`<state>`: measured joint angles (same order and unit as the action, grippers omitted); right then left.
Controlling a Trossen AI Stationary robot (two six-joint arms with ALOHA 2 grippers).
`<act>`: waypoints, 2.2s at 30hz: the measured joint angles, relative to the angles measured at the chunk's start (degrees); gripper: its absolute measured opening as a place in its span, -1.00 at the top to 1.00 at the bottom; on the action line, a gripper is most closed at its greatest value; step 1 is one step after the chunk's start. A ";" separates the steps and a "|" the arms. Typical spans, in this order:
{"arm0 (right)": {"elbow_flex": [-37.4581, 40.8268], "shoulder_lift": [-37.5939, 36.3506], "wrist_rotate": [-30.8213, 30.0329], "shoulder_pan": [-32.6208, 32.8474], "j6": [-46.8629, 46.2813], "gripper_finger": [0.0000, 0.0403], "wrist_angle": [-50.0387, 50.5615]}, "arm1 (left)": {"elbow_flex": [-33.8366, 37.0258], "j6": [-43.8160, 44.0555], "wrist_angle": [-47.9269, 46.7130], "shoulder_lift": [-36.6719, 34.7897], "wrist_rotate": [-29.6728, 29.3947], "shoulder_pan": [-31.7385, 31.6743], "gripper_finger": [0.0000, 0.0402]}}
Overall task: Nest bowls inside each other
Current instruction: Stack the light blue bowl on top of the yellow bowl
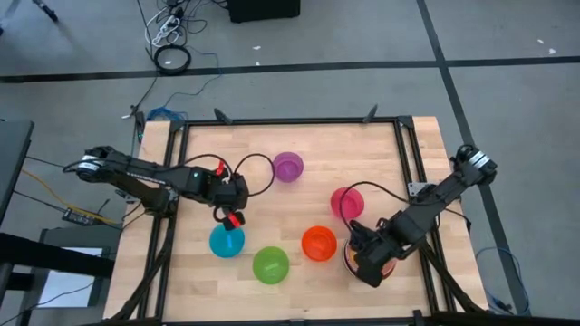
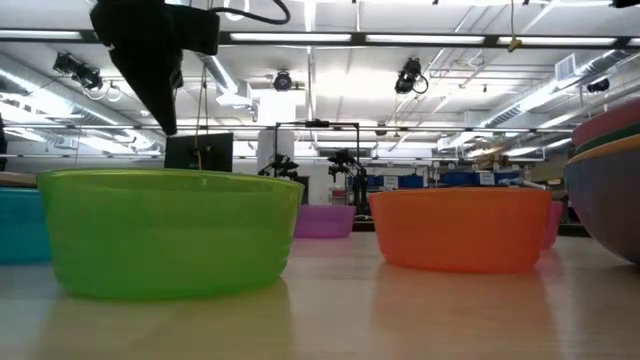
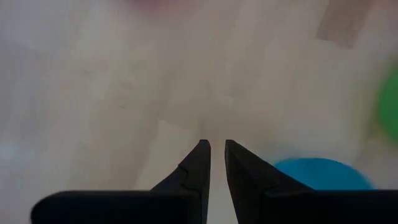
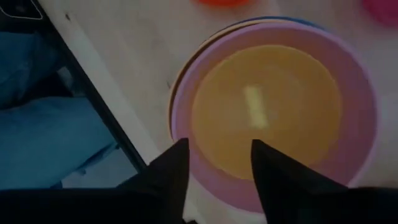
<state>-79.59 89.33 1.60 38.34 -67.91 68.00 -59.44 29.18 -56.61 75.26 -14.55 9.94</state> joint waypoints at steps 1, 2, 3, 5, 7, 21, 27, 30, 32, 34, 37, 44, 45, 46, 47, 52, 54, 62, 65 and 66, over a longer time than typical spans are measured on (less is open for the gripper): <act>0.00 -0.35 -0.88 0.33 0.01 0.13 0.29 | 0.00 1.47 0.00 0.00 1.01 0.63 0.71; 0.00 -0.74 -2.12 0.63 0.00 0.10 0.81 | 0.00 3.04 -0.01 0.00 1.94 1.39 0.71; 0.00 -1.18 -3.65 0.91 -0.01 0.06 1.61 | 0.00 4.63 -0.01 0.00 2.86 2.22 0.71; 0.00 -2.07 -7.52 1.63 -0.15 0.01 3.69 | 0.00 8.02 -0.08 0.00 4.06 4.32 0.71; 0.00 -2.75 -12.30 2.44 -1.02 -0.01 6.25 | 0.00 11.57 -0.36 0.00 4.58 6.61 0.71; 0.00 -4.69 -27.46 3.34 -0.47 0.01 10.29 | 1.39 43.45 -9.98 0.10 0.01 15.27 0.71; 0.00 -4.69 -27.46 1.24 2.19 0.01 10.07 | 9.22 50.71 -3.50 0.13 6.78 15.77 0.71; 0.00 -4.69 -27.04 0.61 2.82 0.01 10.06 | 13.50 51.82 1.05 0.13 8.27 15.96 0.71; 0.00 -4.69 -26.64 0.28 3.12 0.02 9.91 | 15.31 52.10 2.38 0.13 8.37 16.12 0.71; 0.00 -4.67 -26.03 0.10 3.16 0.02 9.86 | 16.49 52.12 3.78 0.13 8.44 16.12 0.71; 0.00 -4.67 -25.81 -0.22 3.51 0.02 9.58 | 16.94 52.14 4.03 0.13 8.38 16.10 0.71; 0.00 -4.67 -25.78 -0.29 3.98 0.00 8.98 | 16.92 51.84 6.41 0.13 8.90 16.12 0.63; 0.00 -4.67 -25.78 -0.29 4.02 0.00 8.91 | 16.92 51.84 6.23 0.13 8.90 16.10 0.61; 0.00 -4.67 -25.76 -0.29 4.02 0.01 8.80 | 16.92 51.84 6.17 0.13 8.90 16.10 0.58; 0.00 -4.67 -25.76 -0.29 4.04 0.01 8.74 | 16.92 51.84 6.24 0.13 8.90 16.10 0.55; 0.00 -4.65 -25.74 -0.29 4.08 0.00 8.75 | 16.92 51.79 6.21 0.13 8.71 16.10 0.39; 0.00 -4.65 -25.82 -0.29 4.06 0.00 8.73 | 17.37 51.91 6.76 0.13 7.70 16.10 0.35; 0.00 -4.65 -26.05 -0.29 4.10 0.03 8.57 | 22.21 53.32 9.82 0.13 7.48 16.10 0.46; 0.00 -4.65 -26.15 -0.29 4.10 0.03 8.57 | 23.69 53.00 14.02 0.13 7.48 16.10 0.72; 0.00 -4.65 -26.24 -0.29 4.10 0.03 8.59 | 23.85 52.06 15.04 0.13 7.17 16.10 0.85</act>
<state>-79.59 84.68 -24.64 38.04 -63.81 76.60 -35.59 81.23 -41.56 75.40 -7.38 26.04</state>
